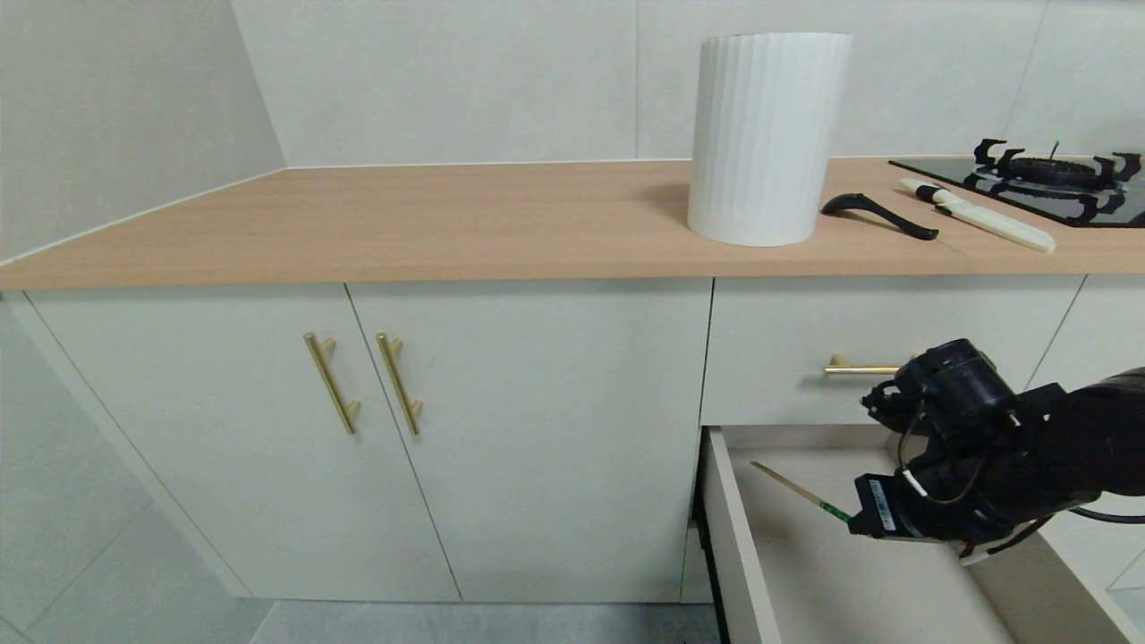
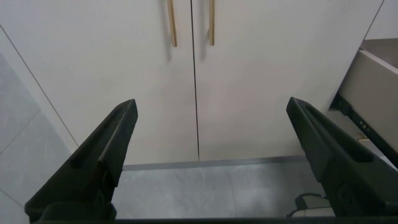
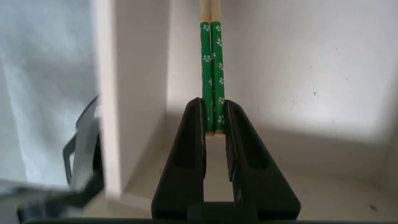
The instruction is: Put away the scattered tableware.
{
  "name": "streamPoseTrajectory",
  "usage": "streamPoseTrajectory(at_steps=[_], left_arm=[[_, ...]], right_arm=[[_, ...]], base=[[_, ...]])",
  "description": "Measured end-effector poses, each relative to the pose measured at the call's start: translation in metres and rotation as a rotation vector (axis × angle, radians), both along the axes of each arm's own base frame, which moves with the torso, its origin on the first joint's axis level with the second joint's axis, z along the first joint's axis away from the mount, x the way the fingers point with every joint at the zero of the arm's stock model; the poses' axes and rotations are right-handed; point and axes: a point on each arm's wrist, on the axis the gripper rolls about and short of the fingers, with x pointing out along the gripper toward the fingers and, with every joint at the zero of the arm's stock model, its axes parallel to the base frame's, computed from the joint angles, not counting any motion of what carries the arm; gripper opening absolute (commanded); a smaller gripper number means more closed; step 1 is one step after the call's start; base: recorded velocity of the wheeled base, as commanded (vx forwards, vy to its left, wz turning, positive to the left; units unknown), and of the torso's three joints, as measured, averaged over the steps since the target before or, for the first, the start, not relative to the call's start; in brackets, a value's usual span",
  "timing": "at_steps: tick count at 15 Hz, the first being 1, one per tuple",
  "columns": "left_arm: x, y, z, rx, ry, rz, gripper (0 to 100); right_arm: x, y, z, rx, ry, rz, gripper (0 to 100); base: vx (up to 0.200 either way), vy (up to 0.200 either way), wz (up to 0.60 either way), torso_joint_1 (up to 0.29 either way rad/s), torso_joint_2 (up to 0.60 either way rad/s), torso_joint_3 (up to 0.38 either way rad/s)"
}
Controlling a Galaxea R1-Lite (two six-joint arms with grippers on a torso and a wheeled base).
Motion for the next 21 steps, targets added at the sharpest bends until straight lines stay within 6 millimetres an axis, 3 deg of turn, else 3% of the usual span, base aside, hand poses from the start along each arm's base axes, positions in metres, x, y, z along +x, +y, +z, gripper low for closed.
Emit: streamPoseTrajectory(at_steps=[6,12,18,21], left_arm=[[0.0,0.0,0.0,0.0,0.0,0.0,100],[0.0,0.0,0.0,0.0,0.0,0.0,100],[0.0,0.0,0.0,0.0,0.0,0.0,100],[0.0,0.0,0.0,0.0,0.0,0.0,100]], right_arm=[[0.022,0.016,-0.06,-0.103,0.006,-0.06,0],[0.023,0.024,-0.114,-0.189,0.074,-0.054,0],[0.025,0.031,-0.151,-0.287,0.076,-0.064,0],[0.023,0.03,-0.159,-0.299,0.096,-0.062,0]], base=[[0.0,0.0,0.0,0.0,0.0,0.0],[0.0,0.0,0.0,0.0,0.0,0.0],[0.0,0.0,0.0,0.0,0.0,0.0],[0.0,0.0,0.0,0.0,0.0,0.0]])
